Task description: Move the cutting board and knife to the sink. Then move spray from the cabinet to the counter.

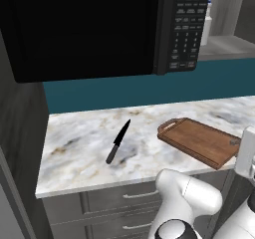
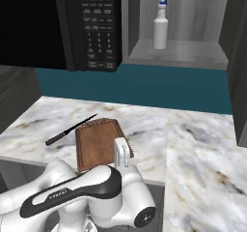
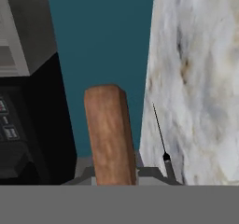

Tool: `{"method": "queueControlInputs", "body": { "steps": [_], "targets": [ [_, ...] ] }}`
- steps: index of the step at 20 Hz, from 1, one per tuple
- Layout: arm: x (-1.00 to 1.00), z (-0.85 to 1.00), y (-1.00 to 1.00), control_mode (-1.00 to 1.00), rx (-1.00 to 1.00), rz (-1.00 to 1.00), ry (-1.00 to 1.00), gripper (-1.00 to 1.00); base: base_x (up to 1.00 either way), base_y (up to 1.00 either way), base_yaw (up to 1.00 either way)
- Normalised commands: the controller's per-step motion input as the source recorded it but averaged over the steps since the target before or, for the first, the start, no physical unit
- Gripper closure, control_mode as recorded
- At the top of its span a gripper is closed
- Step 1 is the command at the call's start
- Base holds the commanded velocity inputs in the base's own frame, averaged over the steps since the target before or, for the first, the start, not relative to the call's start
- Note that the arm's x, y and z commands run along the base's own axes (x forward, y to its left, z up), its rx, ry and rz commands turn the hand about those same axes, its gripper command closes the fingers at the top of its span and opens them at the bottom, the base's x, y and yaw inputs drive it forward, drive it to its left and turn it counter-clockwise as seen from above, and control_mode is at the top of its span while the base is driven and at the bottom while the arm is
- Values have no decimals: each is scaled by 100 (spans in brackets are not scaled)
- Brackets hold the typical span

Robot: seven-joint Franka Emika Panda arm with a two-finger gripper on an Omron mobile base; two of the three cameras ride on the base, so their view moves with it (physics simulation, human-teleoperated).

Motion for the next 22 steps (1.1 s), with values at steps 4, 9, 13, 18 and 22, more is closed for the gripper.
{"method": "queueControlInputs", "body": {
  "steps": [4,9,13,18,22],
  "targets": [
    [-3,30,16,-100,0,6,0,100,0,0,0],
    [-1,29,10,-100,0,7,0,100,0,0,0],
    [0,23,6,-100,0,6,0,100,0,0,0],
    [1,8,3,-100,0,3,0,100,0,0,0],
    [1,0,0,-100,0,0,0,100,0,0,0]
  ]
}}
